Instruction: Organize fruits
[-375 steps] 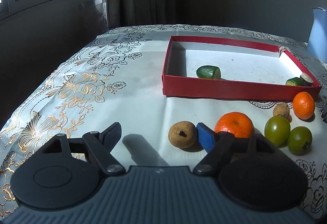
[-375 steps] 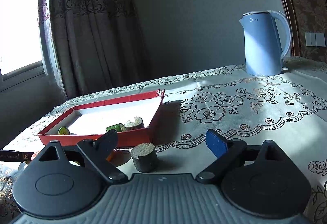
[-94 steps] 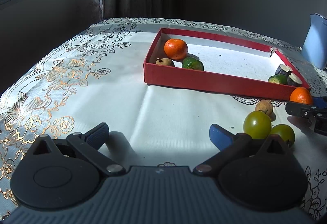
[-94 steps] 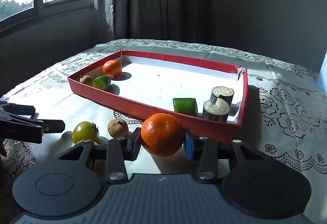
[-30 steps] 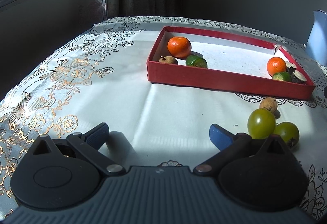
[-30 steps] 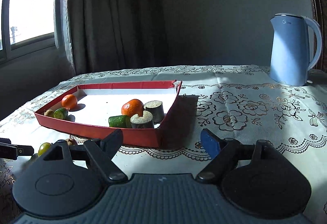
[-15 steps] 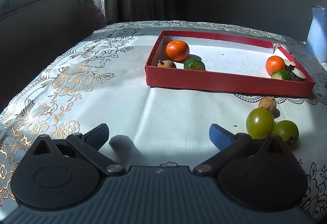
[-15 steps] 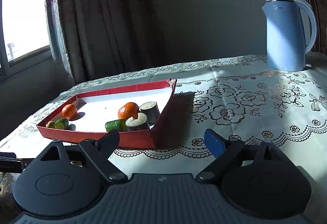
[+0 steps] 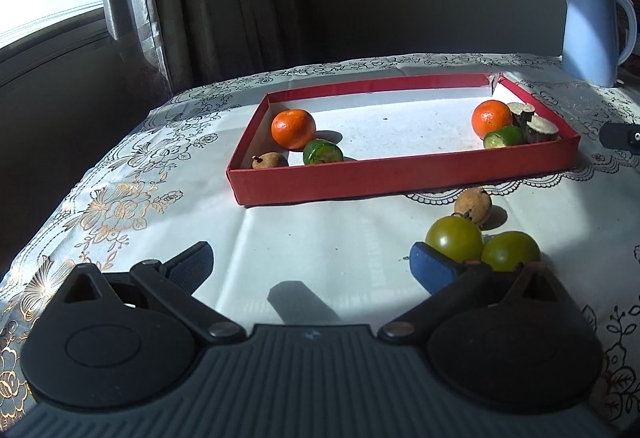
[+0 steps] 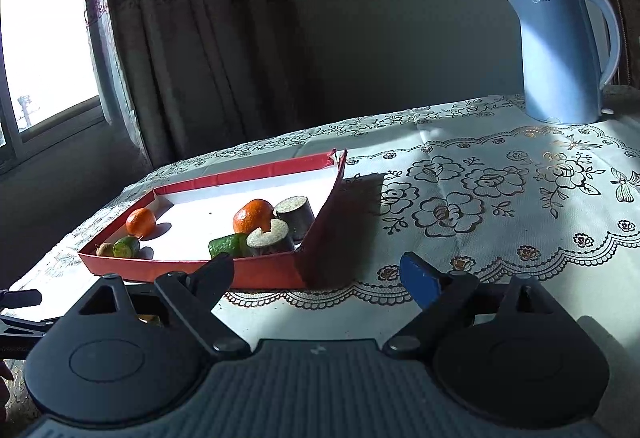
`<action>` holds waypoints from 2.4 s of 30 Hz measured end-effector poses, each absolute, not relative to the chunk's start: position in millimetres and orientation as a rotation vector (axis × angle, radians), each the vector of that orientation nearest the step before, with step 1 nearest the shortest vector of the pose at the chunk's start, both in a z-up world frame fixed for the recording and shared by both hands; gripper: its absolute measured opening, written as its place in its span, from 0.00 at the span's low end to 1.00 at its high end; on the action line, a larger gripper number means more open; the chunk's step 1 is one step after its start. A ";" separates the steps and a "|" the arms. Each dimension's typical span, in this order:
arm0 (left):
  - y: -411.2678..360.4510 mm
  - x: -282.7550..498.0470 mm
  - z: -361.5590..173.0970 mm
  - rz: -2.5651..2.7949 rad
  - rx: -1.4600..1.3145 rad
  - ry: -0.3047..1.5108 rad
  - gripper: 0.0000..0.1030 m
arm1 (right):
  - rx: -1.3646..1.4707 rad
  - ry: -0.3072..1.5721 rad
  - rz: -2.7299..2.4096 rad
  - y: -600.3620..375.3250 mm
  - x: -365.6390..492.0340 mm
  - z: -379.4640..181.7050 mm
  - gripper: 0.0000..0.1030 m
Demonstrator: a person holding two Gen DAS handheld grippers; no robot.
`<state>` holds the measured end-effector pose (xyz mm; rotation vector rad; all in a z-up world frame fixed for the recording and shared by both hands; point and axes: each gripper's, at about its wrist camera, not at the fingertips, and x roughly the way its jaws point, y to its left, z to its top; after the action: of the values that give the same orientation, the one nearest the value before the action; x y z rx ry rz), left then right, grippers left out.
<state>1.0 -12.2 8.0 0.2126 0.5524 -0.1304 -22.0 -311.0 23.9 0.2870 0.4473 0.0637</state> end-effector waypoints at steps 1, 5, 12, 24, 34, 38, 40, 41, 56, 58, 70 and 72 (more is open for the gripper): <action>-14.1 1.2 7.7 -0.132 0.221 0.552 1.00 | 0.291 0.449 0.065 -311.5 -21.9 23.6 0.88; -20.3 2.0 6.6 -0.127 0.252 0.544 1.00 | 0.305 0.452 0.070 -313.2 -21.0 22.6 0.88; -22.1 6.5 4.8 -0.128 0.258 0.563 1.00 | 0.321 0.457 0.077 -314.4 -19.7 21.6 0.88; -22.2 15.8 3.9 -0.154 0.248 0.577 1.00 | 0.345 0.465 0.081 -317.8 -18.3 20.0 0.88; -9.9 -24.6 12.0 -0.226 0.208 0.473 1.00 | 0.360 0.469 0.086 -318.9 -16.8 19.3 0.88; -11.6 -38.1 18.1 -0.266 0.184 0.439 1.00 | 0.360 0.470 0.087 -318.7 -16.8 19.2 0.88; -16.8 -41.2 21.0 -0.283 0.185 0.430 1.00 | 0.360 0.470 0.087 -318.9 -16.8 19.2 0.88; -19.0 -42.2 22.0 -0.285 0.187 0.427 1.00 | 0.361 0.469 0.087 -318.9 -16.8 19.2 0.88; -68.9 -61.5 14.6 -0.515 0.176 0.479 0.71 | 0.374 0.476 0.086 -320.4 -16.0 17.3 0.88; -72.3 -60.3 13.5 -0.533 0.177 0.487 0.69 | 0.376 0.478 0.088 -320.7 -15.6 17.0 0.88; -80.4 -34.1 12.4 -0.517 0.169 0.491 0.68 | 0.386 0.485 0.088 -321.3 -15.7 16.3 0.88; -83.8 -30.8 10.4 -0.518 0.188 0.487 0.69 | 0.389 0.487 0.088 -321.7 -15.5 16.1 0.88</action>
<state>-30.8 -83.8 10.4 0.1879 0.4873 -0.5182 -15.5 -321.7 16.1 0.3891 0.4870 0.0881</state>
